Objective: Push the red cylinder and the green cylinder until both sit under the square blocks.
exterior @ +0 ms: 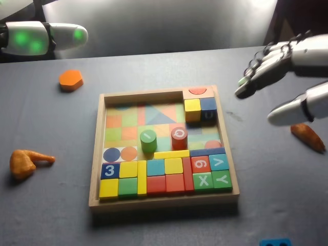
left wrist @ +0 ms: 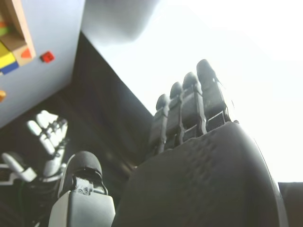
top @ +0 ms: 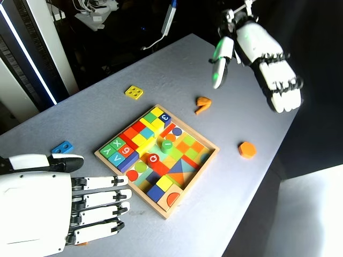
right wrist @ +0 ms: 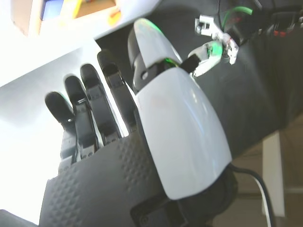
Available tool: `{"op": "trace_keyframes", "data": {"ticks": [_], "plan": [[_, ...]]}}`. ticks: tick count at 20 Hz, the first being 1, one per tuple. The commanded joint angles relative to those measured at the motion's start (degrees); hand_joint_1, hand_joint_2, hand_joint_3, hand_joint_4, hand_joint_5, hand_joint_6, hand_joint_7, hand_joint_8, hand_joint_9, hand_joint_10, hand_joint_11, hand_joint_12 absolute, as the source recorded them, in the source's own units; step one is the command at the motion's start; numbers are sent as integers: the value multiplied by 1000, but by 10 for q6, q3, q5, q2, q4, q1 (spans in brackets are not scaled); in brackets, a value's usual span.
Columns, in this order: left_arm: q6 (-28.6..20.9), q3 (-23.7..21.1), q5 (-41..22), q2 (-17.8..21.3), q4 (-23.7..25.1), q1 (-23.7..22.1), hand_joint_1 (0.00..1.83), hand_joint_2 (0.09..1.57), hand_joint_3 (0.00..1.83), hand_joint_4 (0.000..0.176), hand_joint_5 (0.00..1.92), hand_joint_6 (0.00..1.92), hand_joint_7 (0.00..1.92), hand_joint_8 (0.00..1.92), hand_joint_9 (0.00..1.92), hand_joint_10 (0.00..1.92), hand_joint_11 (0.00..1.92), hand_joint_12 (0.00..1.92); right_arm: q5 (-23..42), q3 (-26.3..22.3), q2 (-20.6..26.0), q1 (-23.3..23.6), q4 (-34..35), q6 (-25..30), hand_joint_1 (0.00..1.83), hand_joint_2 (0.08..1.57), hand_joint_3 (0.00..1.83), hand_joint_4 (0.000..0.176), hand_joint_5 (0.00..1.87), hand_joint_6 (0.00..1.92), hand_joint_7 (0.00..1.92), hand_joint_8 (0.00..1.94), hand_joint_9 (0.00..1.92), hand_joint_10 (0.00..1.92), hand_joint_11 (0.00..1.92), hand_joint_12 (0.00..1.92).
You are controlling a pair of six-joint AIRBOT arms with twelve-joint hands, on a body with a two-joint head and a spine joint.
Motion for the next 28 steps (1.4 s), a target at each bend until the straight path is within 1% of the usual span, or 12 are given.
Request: {"op": "trace_keyframes", "data": {"ticks": [1,2,4,5,8,10,15,19,22,23,24,28], "plan": [[-1,6,-51,-1,-16,-8,0,1094,1,0,81,0,64,1,49,0,0,253,31,2,-2,15,23,16,503,1167,0,0,533,1,386,1,229,323,0,1427],[0,10,-46,-3,-16,-10,0,1083,0,0,77,0,61,0,42,0,0,266,33,3,-8,22,1,27,504,1166,0,0,525,2,380,0,236,285,0,1384],[14,13,-36,-7,-16,-16,0,1073,0,53,103,4,35,2,8,3,0,120,36,7,-21,30,-28,43,485,1139,0,0,548,1,403,0,335,126,0,1353],[21,12,-31,-8,-16,-20,0,1073,0,53,103,4,35,2,8,3,0,120,38,9,-25,30,-32,46,485,1139,0,0,548,1,403,0,335,126,0,1353],[51,11,-11,-12,-16,-41,0,1069,0,143,124,4,9,4,0,0,0,0,39,17,-41,34,-39,49,557,1131,0,0,578,5,426,3,378,84,0,1352],[63,13,0,-15,-16,-50,0,1077,3,152,131,6,17,6,0,0,0,0,41,27,-56,35,-41,49,576,1135,1,0,584,4,417,0,369,65,0,1322],[64,26,8,-32,-16,-56,0,1045,0,142,108,0,3,1,0,0,0,0,42,45,-88,38,-41,45,527,1140,1,0,557,0,369,0,335,28,0,1268],[63,32,11,-39,-16,-56,0,1051,0,114,90,0,3,1,0,0,0,0,41,59,-110,32,-42,44,497,1136,0,0,490,0,222,0,122,3,0,827],[63,34,12,-40,-16,-56,0,1023,0,117,92,4,0,0,0,0,0,0,39,66,-125,30,-54,44,443,1122,0,36,443,0,105,2,0,0,0,342],[63,35,12,-41,-16,-56,0,1023,0,117,92,4,0,0,0,0,0,0,39,69,-131,29,-56,45,443,1122,0,36,443,0,105,2,0,0,0,342],[63,36,14,-42,-16,-57,0,1003,0,126,91,3,0,0,0,0,0,0,39,74,-138,28,-59,47,403,1110,0,69,426,0,70,0,0,0,0,288],[63,40,17,-46,-16,-57,0,1011,0,113,89,1,0,0,0,0,0,0,39,84,-156,30,-109,80,379,1100,0,78,462,6,63,1,0,0,0,363]]}}
